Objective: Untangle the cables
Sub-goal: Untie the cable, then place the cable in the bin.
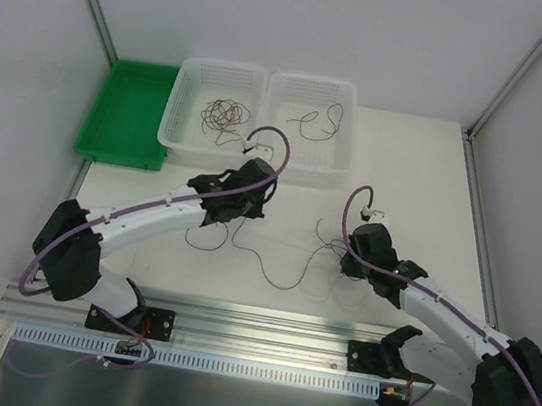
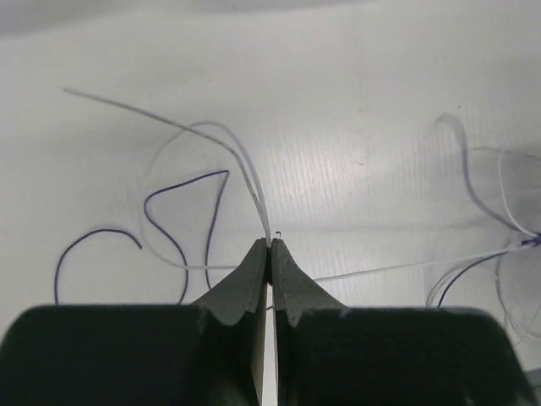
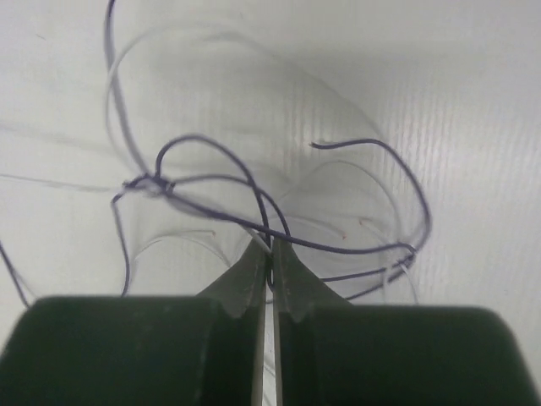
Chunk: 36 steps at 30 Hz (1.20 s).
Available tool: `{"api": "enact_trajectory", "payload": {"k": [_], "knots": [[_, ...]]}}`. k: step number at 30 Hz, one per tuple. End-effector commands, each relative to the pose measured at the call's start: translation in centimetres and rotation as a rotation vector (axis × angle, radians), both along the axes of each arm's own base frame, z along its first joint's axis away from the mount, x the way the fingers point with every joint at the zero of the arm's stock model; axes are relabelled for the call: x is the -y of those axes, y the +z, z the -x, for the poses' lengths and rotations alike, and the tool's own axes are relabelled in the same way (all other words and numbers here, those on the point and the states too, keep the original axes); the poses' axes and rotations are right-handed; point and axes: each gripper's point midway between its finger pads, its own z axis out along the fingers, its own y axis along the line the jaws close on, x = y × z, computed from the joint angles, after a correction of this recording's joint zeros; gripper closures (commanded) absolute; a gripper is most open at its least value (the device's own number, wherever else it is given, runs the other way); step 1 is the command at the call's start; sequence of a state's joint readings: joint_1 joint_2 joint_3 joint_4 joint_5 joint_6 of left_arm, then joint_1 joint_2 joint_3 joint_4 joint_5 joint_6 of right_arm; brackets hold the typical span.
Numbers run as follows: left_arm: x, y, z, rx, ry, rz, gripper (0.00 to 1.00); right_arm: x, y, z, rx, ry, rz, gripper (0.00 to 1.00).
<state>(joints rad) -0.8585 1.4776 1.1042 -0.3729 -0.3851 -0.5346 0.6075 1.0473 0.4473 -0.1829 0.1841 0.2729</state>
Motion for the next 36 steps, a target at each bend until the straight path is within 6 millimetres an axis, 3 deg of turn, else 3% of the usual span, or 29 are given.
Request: {"api": "enact_trajectory", "payload": {"k": [1, 3, 5, 10, 14, 18, 20, 22, 25, 27, 30, 33, 34, 36], "knots": [[-7.4, 2.5, -1.2, 0.062, 0.096, -0.108, 1.00, 2.1, 5.3, -0.9, 0.129, -0.012, 0.074, 0.99], [-10.7, 4.9, -2.3, 0.105, 0.173, -0.085, 1.00, 3.3, 6.4, -0.5, 0.143, -0.025, 0.108, 0.99], [-12.7, 6.9, -2.7, 0.139, 0.196, -0.091, 1.00, 4.1, 8.3, -0.7, 0.186, -0.041, 0.105, 0.99], [-15.9, 13.3, -2.7, 0.260, 0.236, -0.047, 1.00, 6.0, 8.6, -0.3, 0.165, -0.096, 0.124, 0.99], [-18.6, 16.3, -2.8, 0.342, 0.284, -0.100, 1.00, 4.1, 9.5, 0.4, 0.154, -0.011, 0.028, 0.99], [-20.1, 15.4, -3.0, 0.321, 0.300, -0.141, 1.00, 2.9, 13.4, 1.0, 0.231, 0.065, -0.056, 0.99], [-21.3, 13.8, -3.0, 0.291, 0.330, -0.197, 1.00, 2.3, 14.5, 1.7, 0.225, 0.130, -0.068, 0.99], [-22.0, 12.1, -3.0, 0.249, 0.349, -0.224, 1.00, 3.3, 16.3, 1.4, 0.280, 0.085, -0.050, 0.99], [-22.7, 11.0, -3.1, 0.222, 0.377, -0.232, 1.00, 4.8, 17.2, 1.4, 0.301, 0.033, -0.004, 0.99], [-22.4, 10.9, -3.1, 0.219, 0.365, -0.217, 1.00, 5.0, 16.9, 1.5, 0.284, 0.025, 0.014, 0.98], [-22.1, 11.2, -3.0, 0.225, 0.353, -0.197, 1.00, 4.2, 14.7, 1.3, 0.214, 0.042, 0.013, 0.94], [-21.9, 12.7, -2.9, 0.260, 0.346, -0.162, 1.00, 3.1, 11.4, 1.4, 0.127, 0.066, -0.005, 0.80], [-21.9, 14.0, -3.0, 0.290, 0.350, -0.148, 1.00, 2.8, 10.5, 1.4, 0.103, 0.074, -0.010, 0.70], [-22.2, 15.8, -2.9, 0.332, 0.366, -0.139, 1.00, 1.9, 8.5, 1.8, 0.045, 0.103, -0.028, 0.63]]}}
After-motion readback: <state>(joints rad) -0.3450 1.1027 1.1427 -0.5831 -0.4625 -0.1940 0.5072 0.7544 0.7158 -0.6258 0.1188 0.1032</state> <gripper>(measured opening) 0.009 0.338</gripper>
